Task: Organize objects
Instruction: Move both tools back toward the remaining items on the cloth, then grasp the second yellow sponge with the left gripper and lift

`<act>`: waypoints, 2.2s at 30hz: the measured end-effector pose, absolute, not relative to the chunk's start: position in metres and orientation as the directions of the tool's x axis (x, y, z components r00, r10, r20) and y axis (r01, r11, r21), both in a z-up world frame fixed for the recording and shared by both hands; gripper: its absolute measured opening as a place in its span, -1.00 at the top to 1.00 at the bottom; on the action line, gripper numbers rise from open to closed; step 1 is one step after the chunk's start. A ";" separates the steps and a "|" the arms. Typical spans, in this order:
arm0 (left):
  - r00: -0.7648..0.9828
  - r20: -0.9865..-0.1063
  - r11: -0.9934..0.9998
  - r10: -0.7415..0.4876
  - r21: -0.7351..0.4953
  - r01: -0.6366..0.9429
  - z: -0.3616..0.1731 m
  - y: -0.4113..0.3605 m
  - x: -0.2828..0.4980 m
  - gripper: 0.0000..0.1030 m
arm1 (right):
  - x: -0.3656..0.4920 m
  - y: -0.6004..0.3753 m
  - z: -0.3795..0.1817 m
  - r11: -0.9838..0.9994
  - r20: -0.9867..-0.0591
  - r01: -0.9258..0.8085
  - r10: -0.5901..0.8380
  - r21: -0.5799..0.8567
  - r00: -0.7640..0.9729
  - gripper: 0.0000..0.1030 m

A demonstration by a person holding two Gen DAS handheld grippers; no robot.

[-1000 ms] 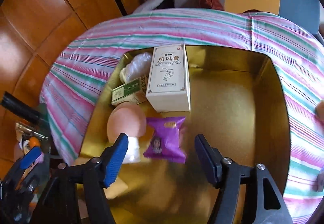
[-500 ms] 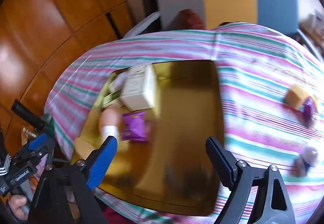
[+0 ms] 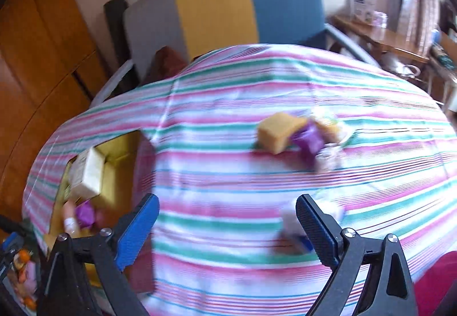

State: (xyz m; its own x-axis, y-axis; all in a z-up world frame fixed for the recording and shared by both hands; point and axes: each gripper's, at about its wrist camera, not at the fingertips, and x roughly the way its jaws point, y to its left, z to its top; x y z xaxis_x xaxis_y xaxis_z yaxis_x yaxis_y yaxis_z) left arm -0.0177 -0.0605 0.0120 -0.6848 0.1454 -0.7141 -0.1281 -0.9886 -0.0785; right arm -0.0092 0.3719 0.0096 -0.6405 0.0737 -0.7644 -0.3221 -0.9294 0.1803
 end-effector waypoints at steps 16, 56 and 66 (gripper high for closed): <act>-0.684 -0.690 -0.951 0.237 -0.020 -0.309 0.043 0.024 -0.024 -0.49 | 0.044 0.537 -0.026 -0.653 -0.730 -0.661 0.234 0.371 -0.642 -1.00; -0.346 -0.852 -0.732 0.393 -0.062 -0.679 -0.006 0.309 -0.100 -0.36 | 0.062 0.561 -0.054 -0.460 -0.676 -0.615 0.042 0.640 -0.735 -1.00; -0.295 -0.883 -0.652 0.365 -0.016 -0.758 -0.046 0.392 -0.144 -0.40 | 0.056 0.557 -0.055 -0.474 -0.658 -0.575 -0.011 0.666 -0.753 -1.00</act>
